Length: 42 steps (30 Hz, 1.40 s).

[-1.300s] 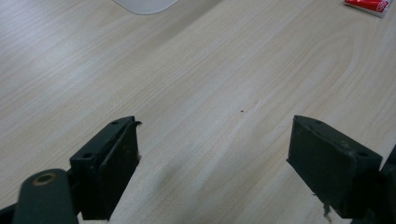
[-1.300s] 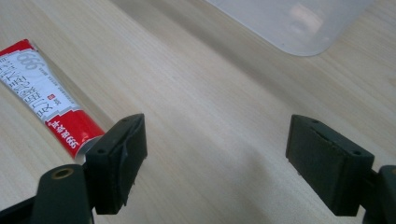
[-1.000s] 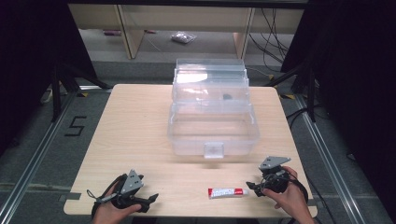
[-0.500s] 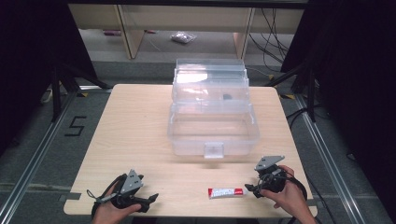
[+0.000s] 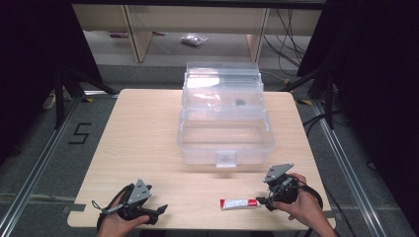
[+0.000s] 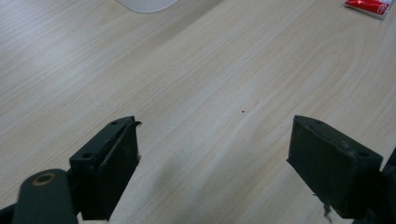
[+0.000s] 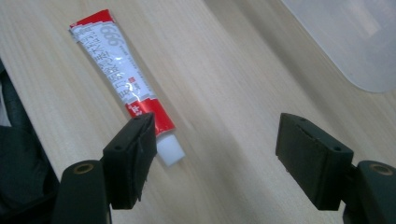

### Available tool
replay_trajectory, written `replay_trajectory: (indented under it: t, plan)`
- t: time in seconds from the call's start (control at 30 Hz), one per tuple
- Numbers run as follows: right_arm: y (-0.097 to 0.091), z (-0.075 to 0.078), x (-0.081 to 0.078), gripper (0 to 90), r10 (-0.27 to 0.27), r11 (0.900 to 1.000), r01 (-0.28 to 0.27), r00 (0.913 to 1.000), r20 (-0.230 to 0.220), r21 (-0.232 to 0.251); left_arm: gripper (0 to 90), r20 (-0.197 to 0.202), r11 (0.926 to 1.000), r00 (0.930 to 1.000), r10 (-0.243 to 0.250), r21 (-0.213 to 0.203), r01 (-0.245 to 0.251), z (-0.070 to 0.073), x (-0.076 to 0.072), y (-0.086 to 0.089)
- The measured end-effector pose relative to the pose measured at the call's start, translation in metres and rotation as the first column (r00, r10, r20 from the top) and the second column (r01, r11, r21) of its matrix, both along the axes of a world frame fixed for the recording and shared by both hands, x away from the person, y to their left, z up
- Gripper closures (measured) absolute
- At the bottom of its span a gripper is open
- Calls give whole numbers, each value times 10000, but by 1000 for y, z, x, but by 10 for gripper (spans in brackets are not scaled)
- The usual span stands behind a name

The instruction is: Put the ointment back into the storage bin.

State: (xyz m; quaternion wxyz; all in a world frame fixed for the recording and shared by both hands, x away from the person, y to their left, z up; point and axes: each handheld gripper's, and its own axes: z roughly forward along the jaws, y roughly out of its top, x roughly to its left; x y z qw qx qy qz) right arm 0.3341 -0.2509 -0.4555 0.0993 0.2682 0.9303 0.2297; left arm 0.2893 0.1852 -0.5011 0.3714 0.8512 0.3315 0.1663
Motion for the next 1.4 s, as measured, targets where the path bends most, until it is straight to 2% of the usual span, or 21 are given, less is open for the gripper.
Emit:
replay_trajectory:
  t: [0.1, 0.33, 0.37, 0.47, 0.53, 0.63, 0.7, 0.73, 0.77, 0.83, 0.9, 0.93, 1.03, 1.07, 1.13, 1.17, 1.2, 1.23, 1.3, 1.33, 1.4]
  plan:
    - [8, 4, -3, 319, 367, 9991, -371, 9992, -182, -208, 157, -3, 9999, 10000, 6, 122, -6, 0, 1, 0]
    - [23, 11, -2, 361, 1162, 9908, -1182, 9927, -338, -665, 158, 5, 10000, 10000, -4, 20, 4, 0, 0, 0]
    - [27, 13, -2, 384, 1537, 9846, -1563, 9874, -385, -786, 157, 1, 10000, 10000, 32, -11, -32, 0, 0, 0]
    - [32, 14, -1, 397, 1633, 9818, -1670, 9854, -474, -907, 157, -26, 9999, 10000, 86, -61, -86, 0, -1, 0]
    - [40, 14, 0, 422, 2060, 9711, -2121, 9764, -651, -1093, 157, -43, 10000, 10000, 76, -32, -76, 0, 0, -1]
    - [46, 14, 0, 452, 2174, 9653, -2277, 9720, -895, -1282, 157, -49, 10000, 10000, 58, -15, -58, 0, 0, -1]
    - [50, 12, 1, 466, 2531, 9536, -2648, 9628, -950, -1434, 157, -65, 9999, 10000, 36, -103, -37, 0, -1, -1]
    - [50, 12, 1, 466, 2531, 9536, -2648, 9628, -950, -1434, 158, -65, 9999, 10000, 36, -103, -37, 0, -1, -1]
    - [53, 12, 2, 480, 2625, 9466, -2787, 9581, -1142, -1621, 157, -30, 10000, 10000, 88, -43, -88, 0, 0, -1]
    - [56, 11, 2, 491, 2525, 9474, -2713, 9596, -1240, -1698, 158, -20, 9999, 10000, 62, -116, -62, -1, 0, -1]
    - [59, 9, 1, 512, 2589, 9403, -2828, 9555, -1412, -1896, 157, -55, 9999, 10000, 13, -166, -14, 0, 0, -1]
    - [63, 6, 2, 526, 2823, 9330, -3064, 9484, -1440, -1888, 158, -45, 9998, 10000, 28, -172, -28, 0, 0, -1]
    - [65, 4, 2, 537, 2683, 9335, -2976, 9498, -1607, -2003, 158, -35, 9999, 10000, 47, -149, -47, 0, 0, -1]
    - [69, 0, 4, 546, 2812, 9225, -3138, 9452, -1660, -2246, 157, -17, 9999, 10000, 49, -133, -49, -1, 0, -1]
    - [70, -2, 4, 552, 2901, 9194, -3235, 9418, -1696, -2238, 158, -35, 9999, 10000, 63, -141, -63, -1, 0, -1]
    - [72, -4, 7, 566, 3025, 9090, -3392, 9367, -1765, -2423, 157, -35, 9999, 10000, 7, -128, -7, -1, 0, -1]
    - [73, -6, 6, 567, 2930, 9116, -3333, 9373, -1884, -2404, 157, -27, 9999, 10000, 3, -133, -3, -1, 1, -1]
    - [74, -6, 7, 567, 2900, 9058, -3339, 9374, -1930, -2608, 157, -70, 10000, 10000, 69, -69, -70, -2, 1, -1]
    - [75, -6, 7, 570, 2878, 9063, -3322, 9378, -1939, -2611, 157, -21, 10000, 10000, 31, -58, -31, -1, 2, 0]
    - [75, -7, 8, 580, 3063, 9010, -3493, 9322, -1928, -2572, 157, -31, 10000, 10000, 56, -69, -56, -1, 1, 0]
    - [77, -8, 7, 595, 2970, 9049, -3438, 9323, -2066, -2507, 157, -36, 9998, 10000, 38, -178, -39, -1, 1, -1]
